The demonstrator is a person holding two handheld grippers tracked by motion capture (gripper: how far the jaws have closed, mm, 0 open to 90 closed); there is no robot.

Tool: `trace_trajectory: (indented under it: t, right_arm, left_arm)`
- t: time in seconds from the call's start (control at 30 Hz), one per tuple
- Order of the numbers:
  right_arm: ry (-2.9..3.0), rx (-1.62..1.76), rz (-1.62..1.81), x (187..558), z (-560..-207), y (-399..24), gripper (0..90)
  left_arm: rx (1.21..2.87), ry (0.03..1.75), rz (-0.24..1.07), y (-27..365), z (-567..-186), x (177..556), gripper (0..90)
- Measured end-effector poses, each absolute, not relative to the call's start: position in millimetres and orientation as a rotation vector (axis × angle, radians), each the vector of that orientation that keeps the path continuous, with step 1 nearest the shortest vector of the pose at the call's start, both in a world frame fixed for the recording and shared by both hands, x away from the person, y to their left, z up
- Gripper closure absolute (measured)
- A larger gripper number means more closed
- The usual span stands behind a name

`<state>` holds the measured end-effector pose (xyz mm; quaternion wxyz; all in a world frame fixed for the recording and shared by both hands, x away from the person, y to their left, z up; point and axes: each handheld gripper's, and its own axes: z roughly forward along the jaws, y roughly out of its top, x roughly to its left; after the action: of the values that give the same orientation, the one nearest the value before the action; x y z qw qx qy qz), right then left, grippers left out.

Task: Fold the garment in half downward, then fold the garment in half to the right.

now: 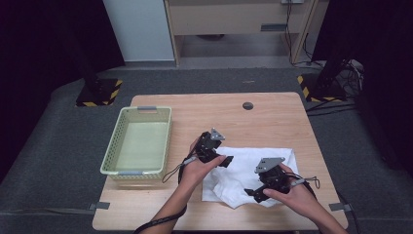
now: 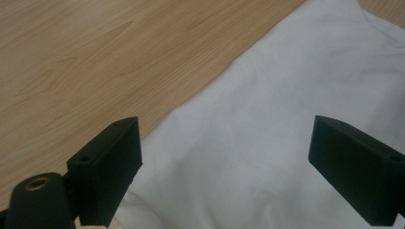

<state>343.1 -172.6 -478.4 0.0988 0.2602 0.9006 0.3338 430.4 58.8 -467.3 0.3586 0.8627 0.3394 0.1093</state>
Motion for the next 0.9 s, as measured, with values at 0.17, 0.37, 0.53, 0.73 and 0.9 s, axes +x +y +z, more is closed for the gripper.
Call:
trace_trajectory:
  t: [0.17,0.37,0.53,0.73,0.9]
  right_arm:
    - [2.682,0.754,0.981,343,-479,-165,6.3]
    - [2.693,0.741,0.985,344,-479,-153,5.1]
    - [2.725,0.699,1.005,342,-480,-139,8.9]
    - [2.77,0.661,1.028,341,-483,-122,16.5]
    - [2.804,0.628,1.018,340,-487,-107,21.2]
  left_arm:
    - [2.228,0.891,0.281,62,-469,436,10.8]
    - [2.227,0.914,0.278,67,-473,443,11.2]
    - [2.228,0.929,0.28,71,-476,446,11.5]
    - [2.214,0.942,0.282,75,-477,449,11.6]
    - [2.207,0.952,0.282,78,-480,453,12.1]
